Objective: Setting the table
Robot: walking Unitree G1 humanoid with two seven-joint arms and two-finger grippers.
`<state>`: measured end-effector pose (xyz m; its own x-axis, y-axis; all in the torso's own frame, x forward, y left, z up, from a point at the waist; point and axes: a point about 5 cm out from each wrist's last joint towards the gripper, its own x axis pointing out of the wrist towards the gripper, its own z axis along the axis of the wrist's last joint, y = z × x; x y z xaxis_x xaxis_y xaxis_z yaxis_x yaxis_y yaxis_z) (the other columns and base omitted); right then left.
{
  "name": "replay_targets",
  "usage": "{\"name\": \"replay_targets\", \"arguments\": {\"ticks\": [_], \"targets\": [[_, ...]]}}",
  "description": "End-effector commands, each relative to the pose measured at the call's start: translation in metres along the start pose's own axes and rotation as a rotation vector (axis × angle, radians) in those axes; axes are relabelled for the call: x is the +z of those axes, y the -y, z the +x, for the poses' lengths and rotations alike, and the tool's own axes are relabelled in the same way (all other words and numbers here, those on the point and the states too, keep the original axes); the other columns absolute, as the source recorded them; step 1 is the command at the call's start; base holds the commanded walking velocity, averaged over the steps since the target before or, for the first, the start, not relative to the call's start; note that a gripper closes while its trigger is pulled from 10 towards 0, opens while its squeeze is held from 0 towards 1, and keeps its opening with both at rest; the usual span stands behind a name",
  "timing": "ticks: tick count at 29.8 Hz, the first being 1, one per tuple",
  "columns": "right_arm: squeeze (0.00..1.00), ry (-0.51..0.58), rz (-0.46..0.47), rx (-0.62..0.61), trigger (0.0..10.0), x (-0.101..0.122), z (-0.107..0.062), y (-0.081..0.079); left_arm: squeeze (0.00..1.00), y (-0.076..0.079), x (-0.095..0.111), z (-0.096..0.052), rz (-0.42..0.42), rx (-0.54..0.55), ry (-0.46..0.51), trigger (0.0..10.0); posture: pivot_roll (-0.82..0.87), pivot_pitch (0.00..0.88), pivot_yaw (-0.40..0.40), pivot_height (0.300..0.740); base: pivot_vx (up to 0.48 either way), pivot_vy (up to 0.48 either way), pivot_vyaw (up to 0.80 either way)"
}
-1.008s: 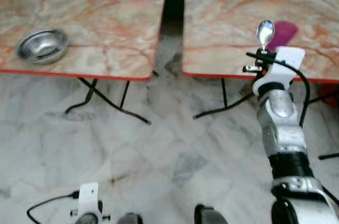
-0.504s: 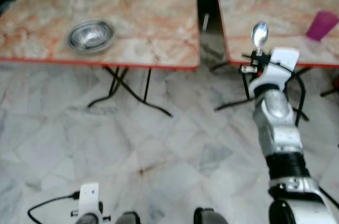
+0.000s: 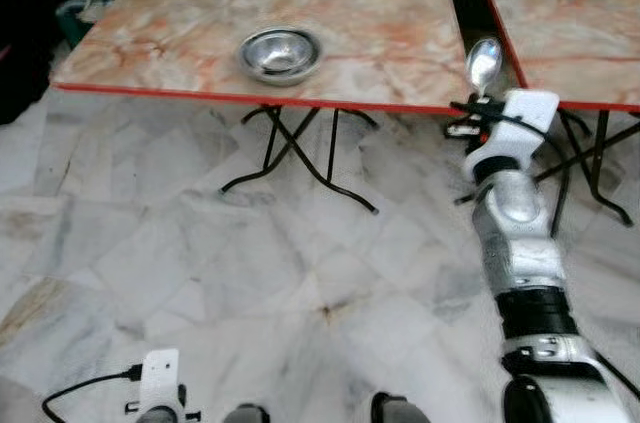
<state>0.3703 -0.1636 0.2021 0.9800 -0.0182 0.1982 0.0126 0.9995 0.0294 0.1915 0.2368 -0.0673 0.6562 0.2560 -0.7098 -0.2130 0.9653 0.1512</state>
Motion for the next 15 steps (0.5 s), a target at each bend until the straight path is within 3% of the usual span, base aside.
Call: {"name": "replay_targets", "arguments": {"ticks": [1,15], "targets": [[0.0,0.021,-0.004,-0.02,10.0,0.0055,0.0007,0.008,0.0,0.0014,-0.0118,-0.0029,-0.008,-0.002,-0.037,10.0,-0.04,0.204,0.015,0.74,0.0,0.0,0.0],[0.0,0.019,0.001,-0.014,10.0,0.0048,0.0012,0.0054,0.0,0.0026,-0.0074,-0.0019,0.0,-0.003,-0.02,10.0,-0.04,0.205,0.016,0.74,0.0,0.0,0.0]]}}
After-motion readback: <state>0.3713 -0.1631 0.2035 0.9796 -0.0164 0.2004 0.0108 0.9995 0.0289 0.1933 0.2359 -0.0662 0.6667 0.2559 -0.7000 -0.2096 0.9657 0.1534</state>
